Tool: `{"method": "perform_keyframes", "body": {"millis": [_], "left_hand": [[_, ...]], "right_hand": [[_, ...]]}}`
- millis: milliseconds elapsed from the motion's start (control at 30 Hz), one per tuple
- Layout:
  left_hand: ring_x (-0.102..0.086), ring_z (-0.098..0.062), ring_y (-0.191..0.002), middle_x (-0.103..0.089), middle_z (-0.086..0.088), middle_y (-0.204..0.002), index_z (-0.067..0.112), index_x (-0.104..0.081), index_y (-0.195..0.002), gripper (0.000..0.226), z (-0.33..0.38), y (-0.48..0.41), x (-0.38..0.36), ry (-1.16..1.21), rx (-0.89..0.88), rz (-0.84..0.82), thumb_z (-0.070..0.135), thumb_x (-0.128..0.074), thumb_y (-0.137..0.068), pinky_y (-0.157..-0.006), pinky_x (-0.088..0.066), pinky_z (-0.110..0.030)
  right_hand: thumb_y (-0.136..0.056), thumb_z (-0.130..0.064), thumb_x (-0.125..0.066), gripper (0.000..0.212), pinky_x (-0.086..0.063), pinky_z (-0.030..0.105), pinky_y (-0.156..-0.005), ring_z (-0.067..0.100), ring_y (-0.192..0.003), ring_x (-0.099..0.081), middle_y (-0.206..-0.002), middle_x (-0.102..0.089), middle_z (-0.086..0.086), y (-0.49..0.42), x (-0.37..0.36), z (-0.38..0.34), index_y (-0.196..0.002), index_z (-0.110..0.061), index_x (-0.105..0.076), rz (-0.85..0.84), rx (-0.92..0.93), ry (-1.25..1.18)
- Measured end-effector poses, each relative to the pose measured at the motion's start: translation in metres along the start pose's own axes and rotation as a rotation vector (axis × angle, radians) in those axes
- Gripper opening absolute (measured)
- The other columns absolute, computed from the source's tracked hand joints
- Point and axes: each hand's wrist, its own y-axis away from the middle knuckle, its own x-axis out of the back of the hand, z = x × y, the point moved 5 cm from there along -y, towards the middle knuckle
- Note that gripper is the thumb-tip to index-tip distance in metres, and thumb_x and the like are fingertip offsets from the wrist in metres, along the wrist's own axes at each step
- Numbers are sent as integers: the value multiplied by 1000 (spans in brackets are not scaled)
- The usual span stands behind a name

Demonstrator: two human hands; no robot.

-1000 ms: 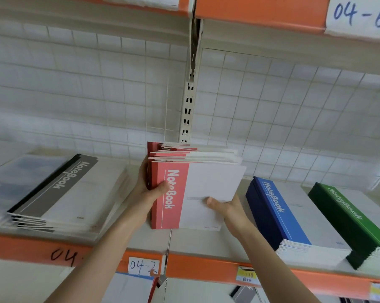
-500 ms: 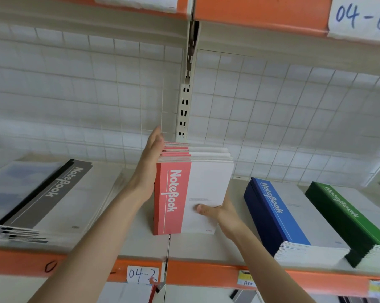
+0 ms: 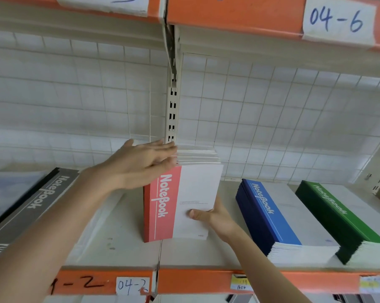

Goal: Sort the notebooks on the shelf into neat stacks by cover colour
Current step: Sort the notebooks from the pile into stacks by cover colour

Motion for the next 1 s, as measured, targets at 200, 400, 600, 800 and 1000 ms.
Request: {"method": "perform_keyframes", "body": {"millis": [200, 400, 600, 800, 1000], "left_hand": [[-3, -6, -145, -1, 8, -158, 21, -7, -151, 90, 27, -10, -2, -351, 71, -96, 75, -7, -80, -116, -7, -39], [1, -3, -144, 0, 9, -158, 21, -7, -151, 65, 59, -38, -20, -259, -97, -65, 53, -22, -96, -116, -7, -29], [-1, -3, -144, 2, 13, -158, 27, -2, -151, 70, 51, -33, -20, -332, -129, -15, 46, -39, -95, -115, -9, -30], [-43, -14, -129, -43, 8, -145, 26, -42, -140, 76, -3, 0, 4, -88, 135, 304, 54, -65, -73, -99, -33, -26], [-32, -11, -137, -34, 4, -149, 17, -25, -147, 112, -59, 7, -57, 1094, 255, 439, 51, -84, -58, -113, -27, -37]], "right_hand": [[-57, -31, -86, 94, -47, 46, -97, 26, -120, -53, -130, -54, 12, 0, -3, -6, -134, -11, -37, -4, 18, -2], [-57, -27, -83, 89, -50, 39, -93, 24, -118, -54, -128, -54, 12, 0, -2, -4, -132, -11, -37, -2, 25, -18], [-52, -32, -86, 90, -47, 49, -95, 25, -117, -55, -126, -55, 11, 1, -3, -5, -129, -15, -42, 35, 17, -24], [-49, -28, -85, 90, -49, 47, -93, 24, -116, -56, -125, -57, 9, 1, -3, -11, -128, -14, -42, 31, 25, -17], [-59, -18, -78, 67, -54, 31, -82, 18, -107, -61, -119, -61, 2, 3, -1, -27, -118, -23, -47, 107, 109, -87]]}}
